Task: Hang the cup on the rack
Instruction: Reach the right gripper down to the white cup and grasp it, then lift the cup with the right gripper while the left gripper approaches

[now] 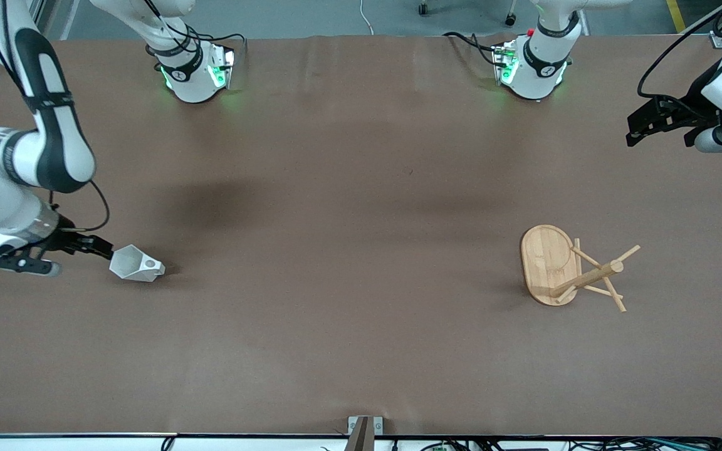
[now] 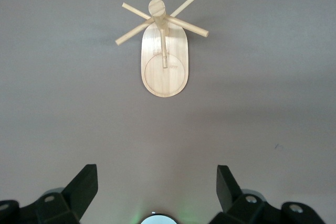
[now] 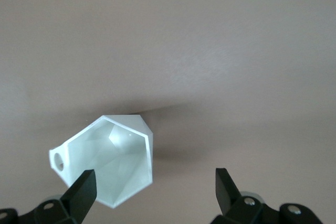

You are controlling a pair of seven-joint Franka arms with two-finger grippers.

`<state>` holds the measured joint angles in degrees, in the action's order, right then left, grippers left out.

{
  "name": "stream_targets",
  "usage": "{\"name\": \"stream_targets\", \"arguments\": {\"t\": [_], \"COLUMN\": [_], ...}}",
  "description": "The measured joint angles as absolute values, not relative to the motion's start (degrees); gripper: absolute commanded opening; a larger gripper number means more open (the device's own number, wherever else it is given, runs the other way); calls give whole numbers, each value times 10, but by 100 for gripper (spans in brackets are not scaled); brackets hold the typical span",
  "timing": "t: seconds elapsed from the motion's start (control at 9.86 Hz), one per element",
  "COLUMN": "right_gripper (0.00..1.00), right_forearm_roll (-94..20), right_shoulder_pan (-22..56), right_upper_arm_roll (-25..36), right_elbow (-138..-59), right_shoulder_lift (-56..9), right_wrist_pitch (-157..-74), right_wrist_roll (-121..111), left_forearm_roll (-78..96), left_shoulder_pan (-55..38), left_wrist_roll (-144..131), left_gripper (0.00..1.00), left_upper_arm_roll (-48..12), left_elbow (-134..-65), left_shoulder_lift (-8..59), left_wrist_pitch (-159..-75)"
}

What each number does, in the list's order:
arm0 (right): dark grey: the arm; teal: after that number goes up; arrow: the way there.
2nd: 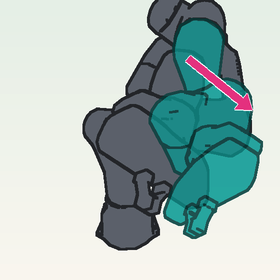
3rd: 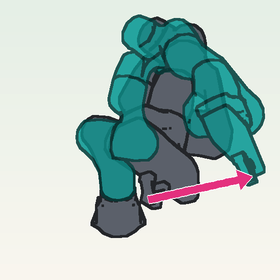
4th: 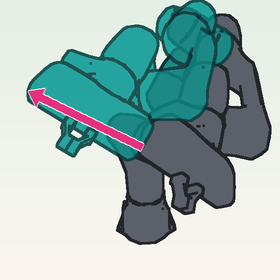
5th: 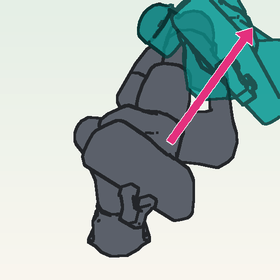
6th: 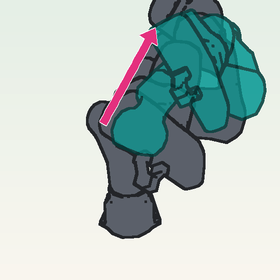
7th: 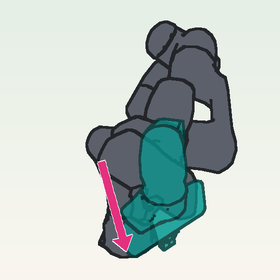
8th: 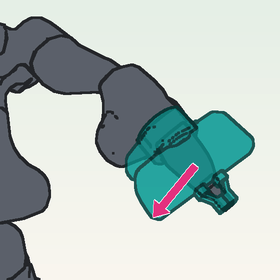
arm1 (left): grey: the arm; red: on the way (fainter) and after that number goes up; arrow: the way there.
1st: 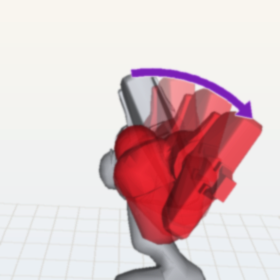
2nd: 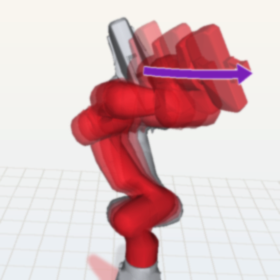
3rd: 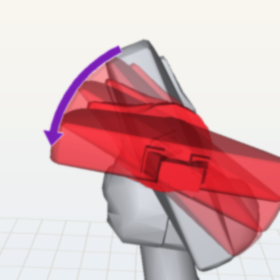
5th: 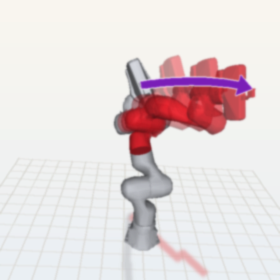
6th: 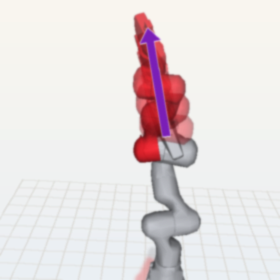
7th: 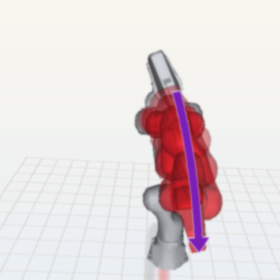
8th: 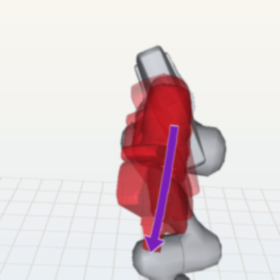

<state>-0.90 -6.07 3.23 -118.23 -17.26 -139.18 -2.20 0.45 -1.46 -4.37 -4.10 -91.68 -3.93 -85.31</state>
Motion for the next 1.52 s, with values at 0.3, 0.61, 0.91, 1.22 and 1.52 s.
{"name": "stream_targets", "arguments": {"t": [0.3,0.61,0.91,1.22,1.52], "right_gripper": [78,55,40,6,1], "right_forearm_roll": [-9,-9,-13,-14,-14], "right_shoulder_pan": [-56,-57,-57,-58,-60], "right_upper_arm_roll": [26,25,25,25,26], "right_elbow": [-1186,-1186,-1186,-1186,-1183], "right_shoulder_lift": [-207,-221,-231,-237,-237], "right_wrist_pitch": [-1412,-1427,-1456,-1460,-1460], "right_wrist_roll": [-24,-33,-33,-33,-35], "left_forearm_roll": [5,6,6,6,22], "left_shoulder_pan": [-15,-15,-15,-20,-24], "left_wrist_roll": [-44,-44,-44,-44,-45], "left_gripper": [100,100,100,100,100], "left_upper_arm_roll": [-41,-41,-41,-43,-47], "left_elbow": [-915,-915,-915,-915,-914], "left_shoulder_lift": [-30,-27,-17,5,21], "left_wrist_pitch": [-855,-855,-855,-885,-902]}}
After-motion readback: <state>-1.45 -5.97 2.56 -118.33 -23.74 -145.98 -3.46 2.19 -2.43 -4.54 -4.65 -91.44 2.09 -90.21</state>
